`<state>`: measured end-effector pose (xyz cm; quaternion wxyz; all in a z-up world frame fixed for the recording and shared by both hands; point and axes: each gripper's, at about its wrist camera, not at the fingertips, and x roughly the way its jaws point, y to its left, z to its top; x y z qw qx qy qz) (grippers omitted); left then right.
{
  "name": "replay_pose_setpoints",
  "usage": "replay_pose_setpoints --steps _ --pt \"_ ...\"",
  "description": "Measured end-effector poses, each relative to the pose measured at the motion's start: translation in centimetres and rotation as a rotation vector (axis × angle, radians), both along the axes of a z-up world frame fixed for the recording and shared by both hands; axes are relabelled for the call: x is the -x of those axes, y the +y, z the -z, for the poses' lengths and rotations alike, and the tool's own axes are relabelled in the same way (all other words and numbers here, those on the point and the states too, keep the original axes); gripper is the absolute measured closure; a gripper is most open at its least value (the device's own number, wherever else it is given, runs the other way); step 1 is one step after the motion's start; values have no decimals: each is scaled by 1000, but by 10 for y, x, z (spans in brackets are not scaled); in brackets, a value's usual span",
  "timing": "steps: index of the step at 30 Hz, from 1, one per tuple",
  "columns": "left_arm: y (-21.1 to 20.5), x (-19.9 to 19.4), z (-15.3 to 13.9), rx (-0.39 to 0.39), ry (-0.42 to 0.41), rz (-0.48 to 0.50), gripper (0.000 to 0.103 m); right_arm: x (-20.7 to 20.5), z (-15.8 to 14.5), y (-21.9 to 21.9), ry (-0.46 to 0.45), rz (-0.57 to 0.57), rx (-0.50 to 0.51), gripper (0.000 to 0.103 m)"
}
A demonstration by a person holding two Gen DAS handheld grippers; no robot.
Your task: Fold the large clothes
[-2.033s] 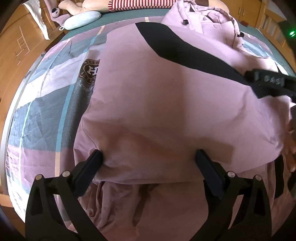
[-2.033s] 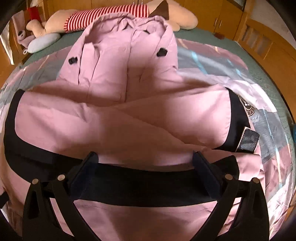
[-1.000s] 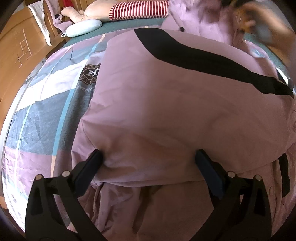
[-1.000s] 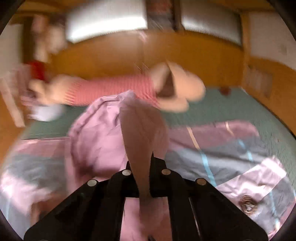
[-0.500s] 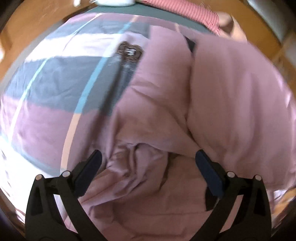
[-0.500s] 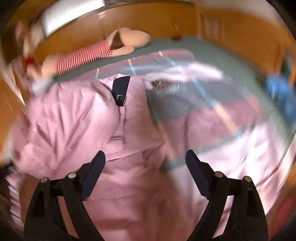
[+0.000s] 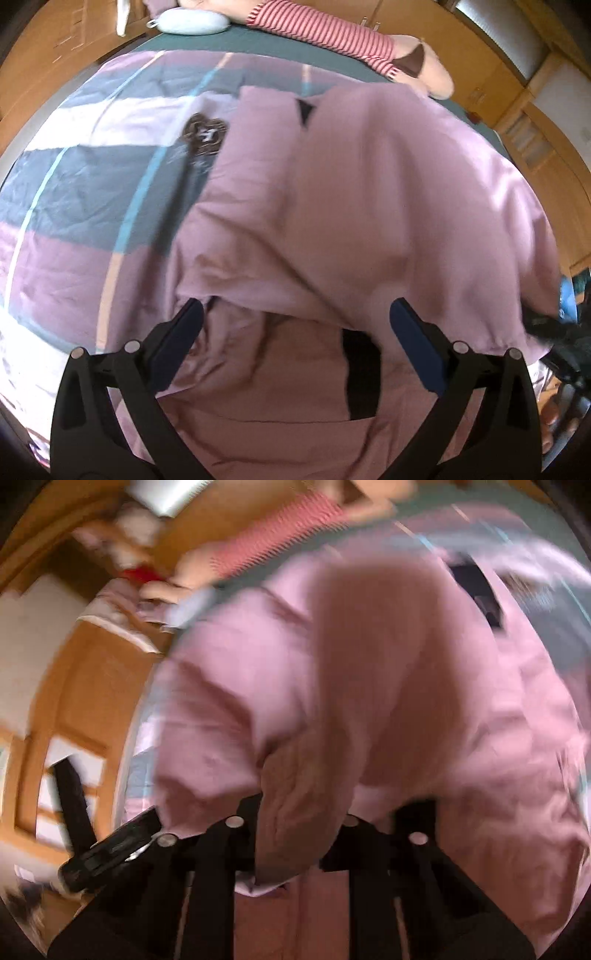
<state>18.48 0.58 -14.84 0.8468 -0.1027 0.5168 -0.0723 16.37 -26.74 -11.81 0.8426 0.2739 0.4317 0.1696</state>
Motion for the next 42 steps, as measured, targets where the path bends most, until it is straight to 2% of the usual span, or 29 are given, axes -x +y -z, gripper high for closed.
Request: replay_pose_setpoints --steps 1,2,4,5,7,9,11,12,14,15,16,17,18,20,21,22,23,25,28,30,32,34,36,37,39,42 --pt "-2 -1 -1 10 -2 4 2 8 -12 0 -80 -17 -26 89" --pt "-2 -1 -2 21 -2 3 2 25 -34 -2 -216 -45 -44 90" --pt "0 -4 -4 58 -7 -3 2 47 -50 -9 -283 -55 -20 91" --pt "2 -7 -5 65 -4 -8 2 52 -47 -11 -270 -52 -18 91" --pt "8 -7 -7 82 -14 -43 2 61 -18 -20 -152 -33 32 91" --pt "16 -5 -11 115 -34 -78 2 69 30 -16 19 -31 148 91" --pt "16 -4 -18 158 -65 -68 2 75 68 -6 148 -52 182 91" --pt "13 -3 -20 162 -75 -50 2 78 74 -1 172 -60 187 89" --pt "-2 1 -22 149 -93 10 2 81 70 12 148 -90 262 82" --pt "-12 3 -21 136 -96 41 2 84 58 18 112 -101 306 73" --pt "-24 5 -19 112 -94 83 2 84 50 19 95 -88 343 49" --pt "-36 7 -15 85 -88 118 2 86 40 16 89 -42 409 34" --pt "-43 9 -12 68 -83 138 2 87 37 11 86 -16 433 20" --pt "-58 9 1 47 -49 181 2 98 23 -1 85 -8 399 20" --pt "-64 9 7 54 -22 203 2 103 16 -6 67 10 395 24" --pt "-70 7 16 47 14 225 2 108 11 -11 31 37 406 35" --pt "-75 7 21 16 28 229 2 113 -2 -14 -30 72 435 41" --pt "-80 8 25 -22 30 225 2 107 -10 -13 -91 87 473 57" --pt "-82 6 29 -45 45 227 2 72 -16 -6 -120 57 522 70" --pt "-83 4 34 -52 61 231 2 46 -13 2 -137 33 551 70" --pt "-83 0 41 -58 75 233 2 17 1 5 -104 22 568 70" --pt "-81 -1 46 -67 83 232 2 -7 27 4 -27 21 580 70" --pt "-82 -2 47 -69 92 227 2 -26 62 0 57 46 642 68" --pt "-81 -2 47 -70 91 225 2 -31 75 -5 77 47 632 68" --pt "-84 -5 47 -79 91 224 2 -36 82 -12 94 60 583 67" --pt "-83 1 39 -80 30 206 2 -38 80 -12 95 69 587 63"
